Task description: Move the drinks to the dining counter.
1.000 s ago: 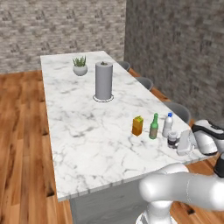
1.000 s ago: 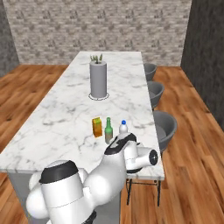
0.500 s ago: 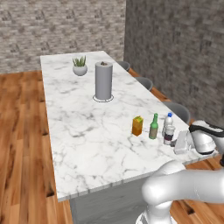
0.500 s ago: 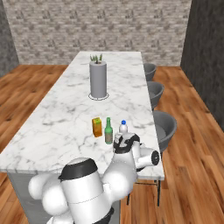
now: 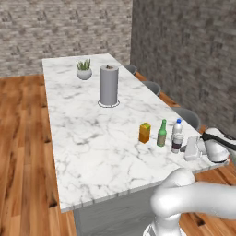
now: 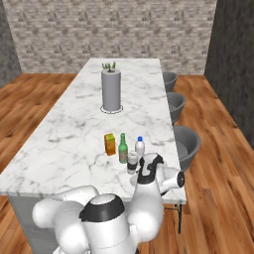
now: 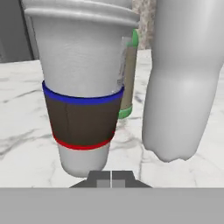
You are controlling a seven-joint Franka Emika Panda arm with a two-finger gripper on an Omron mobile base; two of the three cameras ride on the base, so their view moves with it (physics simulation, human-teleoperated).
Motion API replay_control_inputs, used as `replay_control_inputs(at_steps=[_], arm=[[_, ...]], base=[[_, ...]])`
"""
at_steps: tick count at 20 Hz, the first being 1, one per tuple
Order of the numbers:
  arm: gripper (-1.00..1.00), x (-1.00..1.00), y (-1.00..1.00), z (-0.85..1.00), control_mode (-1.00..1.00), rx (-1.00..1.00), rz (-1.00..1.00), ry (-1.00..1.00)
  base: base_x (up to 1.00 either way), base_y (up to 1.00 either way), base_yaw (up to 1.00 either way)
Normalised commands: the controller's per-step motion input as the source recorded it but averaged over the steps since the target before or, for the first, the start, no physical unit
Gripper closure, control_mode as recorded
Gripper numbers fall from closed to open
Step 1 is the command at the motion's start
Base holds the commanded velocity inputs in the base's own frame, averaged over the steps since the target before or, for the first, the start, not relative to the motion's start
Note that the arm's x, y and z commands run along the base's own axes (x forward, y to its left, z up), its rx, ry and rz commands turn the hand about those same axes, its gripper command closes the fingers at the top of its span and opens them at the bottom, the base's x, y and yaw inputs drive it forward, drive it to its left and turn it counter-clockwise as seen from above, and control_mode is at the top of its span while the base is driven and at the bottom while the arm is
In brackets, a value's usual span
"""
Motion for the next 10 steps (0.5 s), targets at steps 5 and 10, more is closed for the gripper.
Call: replay_control_inputs(at_steps=[5,10], arm=[[1.00,-0.50,0.00,0.19,-1.00,0.00,0.01,-0.21],[1.00,-0.57,-0.02,0.91,-1.00,0.00,0.00,-0.27]], base=[[0.00,0.00,0.00],[0.00,0.00,0.00]])
